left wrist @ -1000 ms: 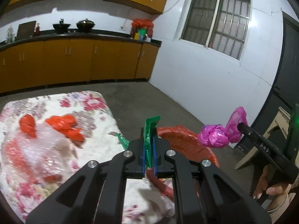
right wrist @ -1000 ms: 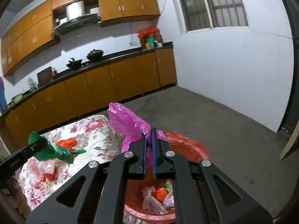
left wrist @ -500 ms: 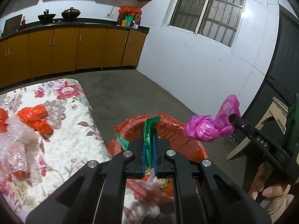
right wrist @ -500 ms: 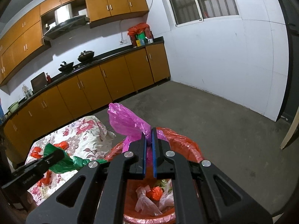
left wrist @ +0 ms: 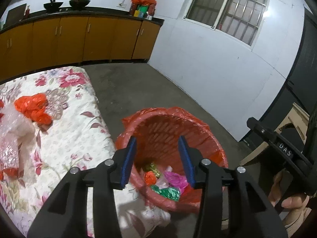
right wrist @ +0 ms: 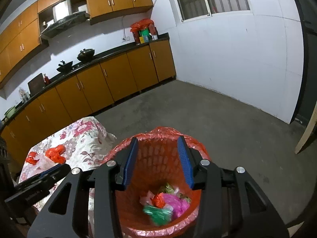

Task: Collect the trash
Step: 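Carry both bags over the basket and open both tools to drop them, then move both tools back over the table toward the bubble-wrap bag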

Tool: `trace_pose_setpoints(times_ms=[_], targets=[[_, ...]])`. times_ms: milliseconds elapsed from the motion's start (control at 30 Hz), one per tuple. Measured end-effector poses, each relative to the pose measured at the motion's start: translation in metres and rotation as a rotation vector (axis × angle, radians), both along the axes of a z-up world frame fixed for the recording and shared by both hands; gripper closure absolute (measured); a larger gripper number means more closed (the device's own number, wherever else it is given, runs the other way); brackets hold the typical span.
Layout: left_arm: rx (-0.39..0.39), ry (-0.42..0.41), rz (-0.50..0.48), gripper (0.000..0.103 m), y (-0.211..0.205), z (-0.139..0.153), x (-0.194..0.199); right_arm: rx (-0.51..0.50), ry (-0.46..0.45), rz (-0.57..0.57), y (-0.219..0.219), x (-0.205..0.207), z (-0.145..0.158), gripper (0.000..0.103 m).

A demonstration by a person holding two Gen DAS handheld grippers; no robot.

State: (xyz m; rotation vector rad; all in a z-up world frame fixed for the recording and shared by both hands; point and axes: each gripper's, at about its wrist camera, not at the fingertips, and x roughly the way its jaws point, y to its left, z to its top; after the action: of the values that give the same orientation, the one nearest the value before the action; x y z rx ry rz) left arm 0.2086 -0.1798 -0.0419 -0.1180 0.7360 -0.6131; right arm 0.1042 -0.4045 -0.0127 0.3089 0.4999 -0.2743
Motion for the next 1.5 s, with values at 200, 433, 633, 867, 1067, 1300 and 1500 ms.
trace_pose_setpoints(times_ms=[200,433,633,867,1067,1300,1500], targets=[[0.061,-0.061,0.086,0.038,0.029,0.002,-0.014,-0.058,0.001,0.051,0.022,0.000,0.006,0.061],[0.144,-0.122,0.235,0.029,0.088,0.003,-0.028,-0.071,0.005,0.154,0.056,0.013,0.007,0.060],[0.211,-0.160,0.388,0.027,0.154,-0.002,-0.044,-0.070,0.020,0.277,0.101,0.030,0.005,0.060],[0.252,-0.153,0.565,0.027,0.231,-0.014,-0.056,-0.049,0.019,0.453,0.171,0.058,0.009,0.060],[0.235,-0.150,0.690,0.027,0.285,-0.016,-0.066,-0.055,0.028,0.609,0.242,0.084,0.009,0.060],[0.215,-0.133,0.754,0.024,0.320,-0.021,-0.073,-0.058,0.082,0.748,0.316,0.120,-0.004,0.061],[0.195,-0.100,0.786,0.024,0.342,-0.031,-0.077,-0.076,0.162,0.787,0.364,0.152,-0.030,0.060]])
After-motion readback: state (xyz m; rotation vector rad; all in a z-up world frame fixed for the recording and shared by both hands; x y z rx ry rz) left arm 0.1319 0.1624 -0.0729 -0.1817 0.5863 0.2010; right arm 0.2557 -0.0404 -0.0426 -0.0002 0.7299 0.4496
